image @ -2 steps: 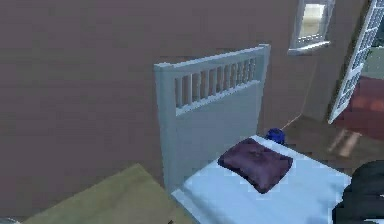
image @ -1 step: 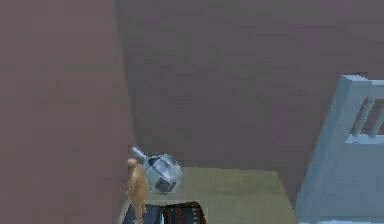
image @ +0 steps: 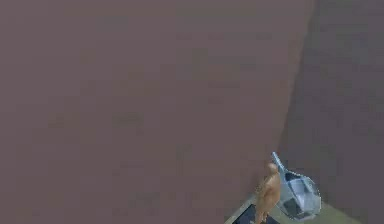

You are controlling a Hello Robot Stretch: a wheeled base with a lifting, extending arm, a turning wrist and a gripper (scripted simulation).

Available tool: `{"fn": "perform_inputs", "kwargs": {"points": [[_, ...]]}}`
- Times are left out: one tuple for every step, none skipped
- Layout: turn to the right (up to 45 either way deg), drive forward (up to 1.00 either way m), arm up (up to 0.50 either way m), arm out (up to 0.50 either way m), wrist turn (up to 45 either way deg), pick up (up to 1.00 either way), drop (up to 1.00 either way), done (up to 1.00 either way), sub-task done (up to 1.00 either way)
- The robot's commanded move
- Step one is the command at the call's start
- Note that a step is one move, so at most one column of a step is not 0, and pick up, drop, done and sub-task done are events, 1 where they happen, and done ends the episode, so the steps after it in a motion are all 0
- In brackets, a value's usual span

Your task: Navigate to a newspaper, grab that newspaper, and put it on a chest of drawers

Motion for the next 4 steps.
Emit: {"fn": "perform_inputs", "kwargs": {"points": [[-27.0, 0.0, 0.0, 0.0, 0.0, 0.0, 0.0, 0.0, 0.0], [0.0, 0.0, 0.18, 0.0, 0.0, 0.0, 0.0, 0.0, 0.0], [0.0, 0.0, 0.0, 0.12, 0.0, 0.0, 0.0, 0.0, 0.0], [0.0, 0.0, 0.0, 0.0, 3.0, 0.0, 0.0, 0.0, 0.0]]}}
